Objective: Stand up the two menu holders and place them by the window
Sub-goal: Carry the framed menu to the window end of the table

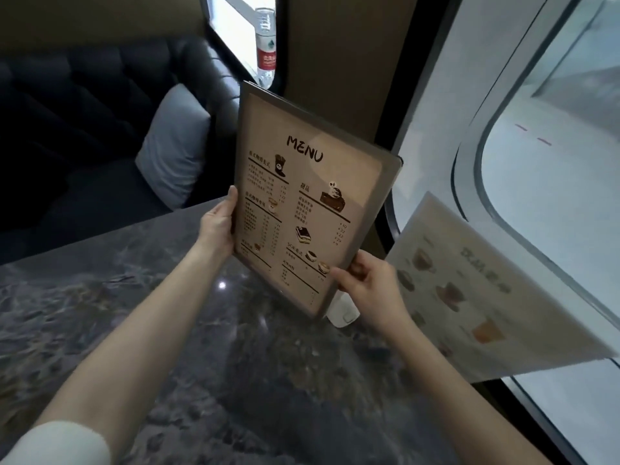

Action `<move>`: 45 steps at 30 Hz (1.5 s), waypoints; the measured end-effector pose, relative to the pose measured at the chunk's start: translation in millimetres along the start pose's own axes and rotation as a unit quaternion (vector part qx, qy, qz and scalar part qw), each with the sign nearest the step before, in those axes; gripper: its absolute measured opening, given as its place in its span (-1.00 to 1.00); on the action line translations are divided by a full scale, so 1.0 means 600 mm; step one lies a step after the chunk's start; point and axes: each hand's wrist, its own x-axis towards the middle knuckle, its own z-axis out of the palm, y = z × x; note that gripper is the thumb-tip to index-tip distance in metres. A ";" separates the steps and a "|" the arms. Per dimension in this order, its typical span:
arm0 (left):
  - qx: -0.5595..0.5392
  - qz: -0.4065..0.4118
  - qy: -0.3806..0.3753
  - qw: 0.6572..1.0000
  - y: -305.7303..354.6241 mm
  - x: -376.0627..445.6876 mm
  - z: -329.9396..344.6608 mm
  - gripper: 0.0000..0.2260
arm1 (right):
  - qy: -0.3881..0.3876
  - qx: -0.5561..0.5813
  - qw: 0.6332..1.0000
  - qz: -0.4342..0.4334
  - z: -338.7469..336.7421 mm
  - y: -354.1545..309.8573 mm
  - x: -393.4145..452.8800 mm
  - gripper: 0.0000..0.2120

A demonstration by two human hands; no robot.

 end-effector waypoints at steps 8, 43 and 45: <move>0.025 -0.001 -0.025 0.999 -0.030 0.092 0.044 -0.63 | 0.023 0.011 0.999 0.035 -0.003 0.051 0.065 -0.70; 0.206 0.016 -0.019 0.978 -0.081 0.148 0.128 -0.66 | 0.079 -0.028 0.996 0.032 0.020 0.136 0.096 -0.75; 0.272 0.015 -0.025 0.962 -0.080 0.136 0.133 -0.60 | 0.067 -0.045 0.996 0.037 0.018 0.129 0.095 -0.71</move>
